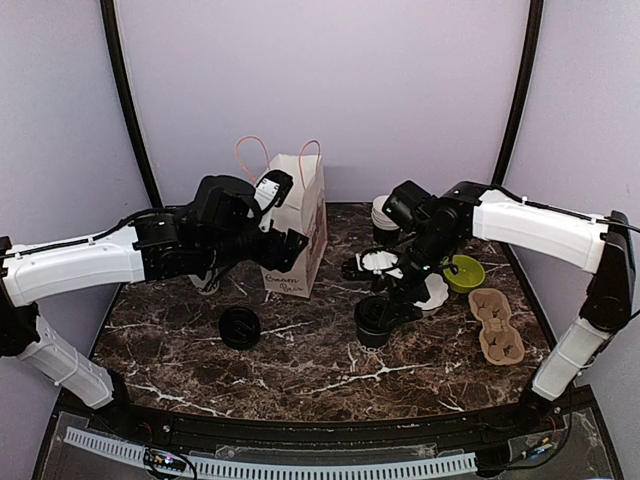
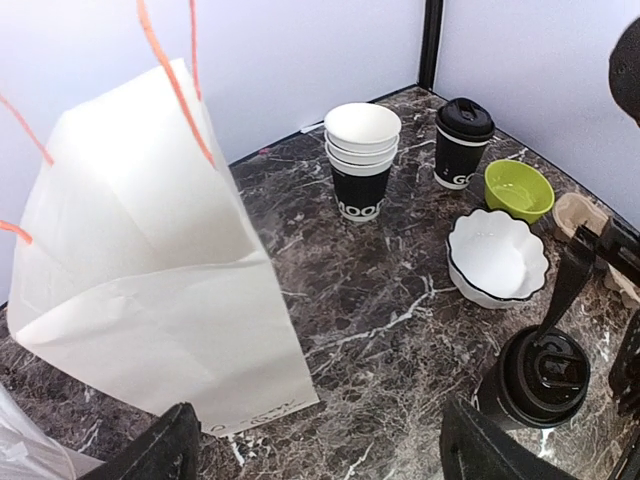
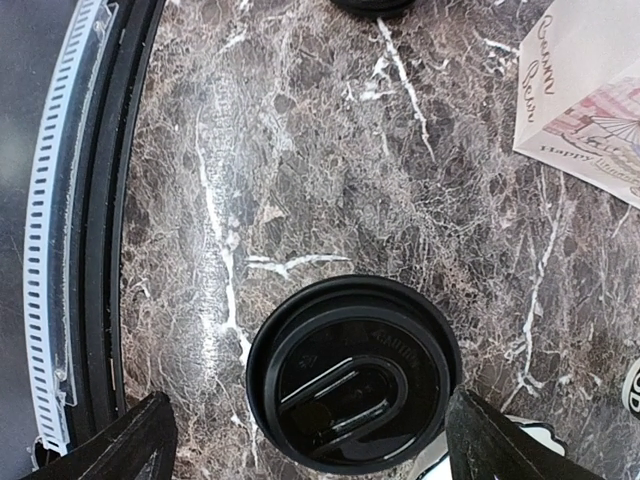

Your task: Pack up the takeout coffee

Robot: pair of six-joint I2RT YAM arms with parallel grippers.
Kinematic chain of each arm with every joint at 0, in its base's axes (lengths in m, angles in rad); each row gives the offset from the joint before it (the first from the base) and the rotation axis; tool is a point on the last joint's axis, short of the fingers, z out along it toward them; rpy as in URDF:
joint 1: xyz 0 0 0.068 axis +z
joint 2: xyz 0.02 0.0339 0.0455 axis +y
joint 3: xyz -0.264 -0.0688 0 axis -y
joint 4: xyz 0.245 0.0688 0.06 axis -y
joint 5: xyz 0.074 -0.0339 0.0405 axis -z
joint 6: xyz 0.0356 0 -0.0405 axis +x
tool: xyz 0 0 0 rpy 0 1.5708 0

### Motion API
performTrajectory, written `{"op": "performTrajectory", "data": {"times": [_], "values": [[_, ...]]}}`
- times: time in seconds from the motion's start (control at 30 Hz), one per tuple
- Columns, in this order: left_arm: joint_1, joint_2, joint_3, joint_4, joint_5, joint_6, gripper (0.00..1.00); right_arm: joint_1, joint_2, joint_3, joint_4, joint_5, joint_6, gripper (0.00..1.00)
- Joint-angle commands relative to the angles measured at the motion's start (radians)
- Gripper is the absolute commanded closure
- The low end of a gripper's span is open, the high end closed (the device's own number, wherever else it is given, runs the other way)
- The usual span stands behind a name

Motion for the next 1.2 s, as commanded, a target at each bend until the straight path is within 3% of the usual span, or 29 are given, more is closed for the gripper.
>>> {"op": "performTrajectory", "data": {"times": [0.0,0.5,0.77,1.17], "values": [[0.018,-0.031,-0.005,0.015,-0.039,-0.014,0.14,0.028,0.026,-0.019,0.023,0.060,-0.017,0.06],[0.026,-0.084,-0.049,0.027,-0.070,-0.030,0.14,0.058,0.043,-0.001,0.013,0.098,0.014,0.15],[0.028,-0.081,-0.028,0.010,-0.090,-0.027,0.11,0.058,0.025,-0.005,0.039,0.150,0.025,0.08],[0.032,-0.082,-0.036,0.030,-0.074,-0.018,0.12,0.059,0.027,0.041,0.028,0.167,0.047,0.10]]}}
